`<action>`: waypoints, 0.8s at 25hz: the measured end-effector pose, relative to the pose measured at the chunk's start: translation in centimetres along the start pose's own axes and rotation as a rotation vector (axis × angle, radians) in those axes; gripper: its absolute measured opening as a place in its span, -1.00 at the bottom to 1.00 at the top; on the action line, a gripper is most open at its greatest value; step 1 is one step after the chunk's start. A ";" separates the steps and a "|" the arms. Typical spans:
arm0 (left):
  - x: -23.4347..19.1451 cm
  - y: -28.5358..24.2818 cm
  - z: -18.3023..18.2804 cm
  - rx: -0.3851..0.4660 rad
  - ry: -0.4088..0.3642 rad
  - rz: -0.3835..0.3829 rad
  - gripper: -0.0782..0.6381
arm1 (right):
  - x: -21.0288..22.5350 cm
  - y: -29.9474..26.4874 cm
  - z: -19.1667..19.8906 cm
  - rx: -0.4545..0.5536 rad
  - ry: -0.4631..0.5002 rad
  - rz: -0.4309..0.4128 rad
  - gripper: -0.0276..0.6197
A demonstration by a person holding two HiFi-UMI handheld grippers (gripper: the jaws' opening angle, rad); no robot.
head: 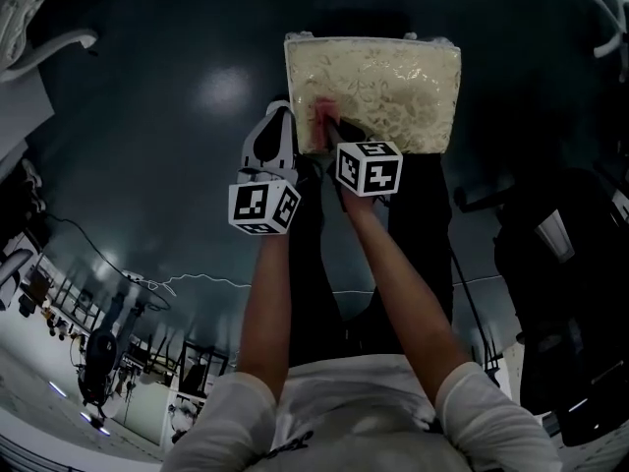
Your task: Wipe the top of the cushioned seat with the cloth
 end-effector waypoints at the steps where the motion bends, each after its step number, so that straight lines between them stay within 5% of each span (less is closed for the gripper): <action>1: 0.9 -0.5 0.2 0.001 0.001 0.009 -0.74 | 1.1 0.7 -0.4 0.009 -0.011 0.011 -0.84; 20: 15.5 -6.3 4.9 -0.059 -0.014 0.220 -0.74 | 20.6 14.4 -6.0 0.136 0.083 0.344 -0.85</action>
Point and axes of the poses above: the fingertips, and each gripper's own axes: y backward along the fingers, x to its right, z out of its underside, the point moved 7 cm from there along y, backward along the fingers, and after that the axes turned 15 degrees about x, right-handed, at the moved point
